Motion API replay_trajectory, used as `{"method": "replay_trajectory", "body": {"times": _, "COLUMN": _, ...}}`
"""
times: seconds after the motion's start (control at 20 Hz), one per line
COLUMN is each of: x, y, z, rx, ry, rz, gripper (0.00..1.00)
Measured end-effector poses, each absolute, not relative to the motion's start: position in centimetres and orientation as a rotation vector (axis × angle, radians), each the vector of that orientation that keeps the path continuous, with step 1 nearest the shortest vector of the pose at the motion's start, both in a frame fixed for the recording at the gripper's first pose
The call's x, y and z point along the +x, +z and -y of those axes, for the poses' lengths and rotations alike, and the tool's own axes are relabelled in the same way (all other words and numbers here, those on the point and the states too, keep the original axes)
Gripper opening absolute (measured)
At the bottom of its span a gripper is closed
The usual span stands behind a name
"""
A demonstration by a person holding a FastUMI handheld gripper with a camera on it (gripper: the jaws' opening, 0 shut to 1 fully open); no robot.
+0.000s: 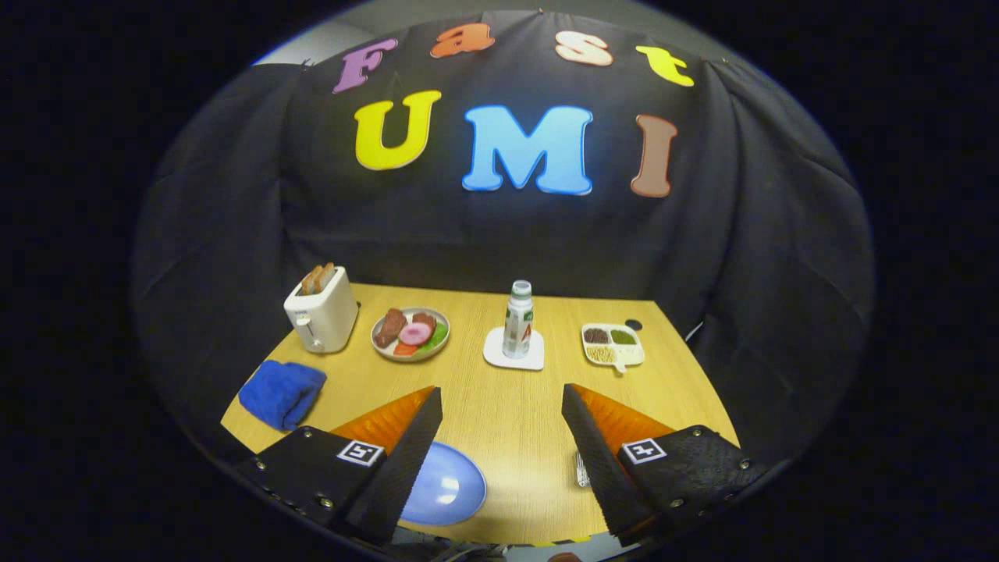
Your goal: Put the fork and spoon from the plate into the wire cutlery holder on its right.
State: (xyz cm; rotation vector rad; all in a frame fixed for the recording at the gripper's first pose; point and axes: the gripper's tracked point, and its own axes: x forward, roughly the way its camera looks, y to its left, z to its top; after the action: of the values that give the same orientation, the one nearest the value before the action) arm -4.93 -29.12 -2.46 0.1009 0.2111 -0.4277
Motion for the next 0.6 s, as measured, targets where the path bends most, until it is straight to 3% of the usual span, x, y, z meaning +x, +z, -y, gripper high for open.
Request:
{"method": "replay_trajectory", "body": {"times": 0.3, "x": -3.9, "y": 1.7, "z": 24.1, "rx": 0.042, "ry": -0.340, "rz": 0.014, "gripper": 0.95}}
{"method": "replay_trajectory", "body": {"times": 0.6, "x": -4.2, "y": 4.8, "z": 22.0, "rx": 0.030, "ry": -0.393, "rz": 0.252, "gripper": 0.95}}
